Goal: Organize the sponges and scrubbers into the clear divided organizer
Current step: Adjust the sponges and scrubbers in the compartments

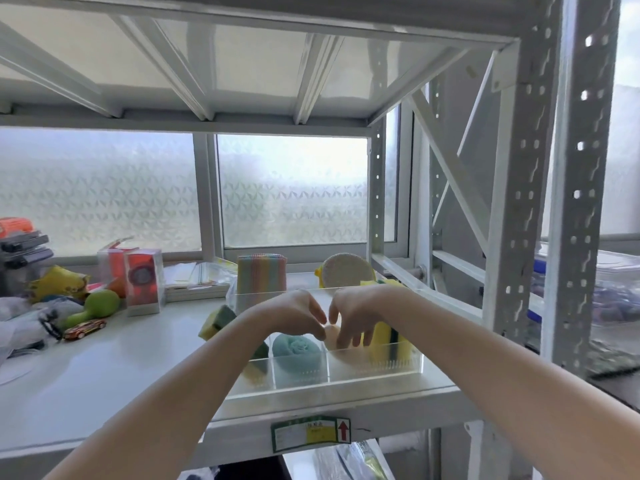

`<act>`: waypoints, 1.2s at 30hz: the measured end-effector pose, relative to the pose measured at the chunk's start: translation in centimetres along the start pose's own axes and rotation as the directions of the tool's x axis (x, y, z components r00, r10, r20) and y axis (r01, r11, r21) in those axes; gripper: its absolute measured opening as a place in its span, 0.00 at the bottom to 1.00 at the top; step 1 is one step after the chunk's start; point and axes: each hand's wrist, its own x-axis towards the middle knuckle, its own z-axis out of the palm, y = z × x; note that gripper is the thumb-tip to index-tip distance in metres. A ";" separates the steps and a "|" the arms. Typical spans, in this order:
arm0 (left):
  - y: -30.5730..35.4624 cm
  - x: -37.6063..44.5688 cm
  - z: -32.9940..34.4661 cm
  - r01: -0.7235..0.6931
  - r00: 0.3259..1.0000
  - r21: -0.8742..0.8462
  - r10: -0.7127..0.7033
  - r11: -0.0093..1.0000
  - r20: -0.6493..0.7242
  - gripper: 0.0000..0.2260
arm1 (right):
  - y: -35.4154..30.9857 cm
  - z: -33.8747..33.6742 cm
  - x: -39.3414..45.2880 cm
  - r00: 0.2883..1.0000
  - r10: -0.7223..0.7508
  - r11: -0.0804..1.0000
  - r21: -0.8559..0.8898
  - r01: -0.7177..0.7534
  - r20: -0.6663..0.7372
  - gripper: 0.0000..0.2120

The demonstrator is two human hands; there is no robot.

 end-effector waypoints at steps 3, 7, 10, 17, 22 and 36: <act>-0.5 0.0 -0.5 0.034 0.999 -0.003 -0.034 0.999 -0.006 0.19 | 0.0 0.1 0.7 1.000 0.016 1.000 0.026 -0.017 0.015 0.27; -1.1 -0.3 -0.9 0.091 0.994 0.066 -0.095 0.994 0.055 0.19 | -0.2 0.3 1.3 0.999 0.044 0.998 0.045 -0.045 0.024 0.27; -1.5 -0.5 -0.6 0.102 0.985 0.103 -0.115 0.989 0.127 0.21 | -0.2 0.5 1.7 0.998 0.063 0.996 0.056 -0.064 0.032 0.28; -1.3 -0.3 -0.5 0.085 0.976 0.184 -0.119 0.979 0.182 0.23 | 0.0 1.0 2.5 0.993 0.100 0.995 0.016 -0.101 0.063 0.35; -1.3 -0.3 -0.6 0.071 0.974 0.237 -0.119 0.969 0.195 0.24 | 0.1 1.3 2.8 0.992 0.116 0.993 0.012 -0.117 0.049 0.35; -0.6 0.0 -0.3 0.056 0.978 0.335 -0.119 0.941 0.170 0.24 | 0.0 1.5 3.3 0.991 0.129 0.992 -0.014 -0.129 0.042 0.35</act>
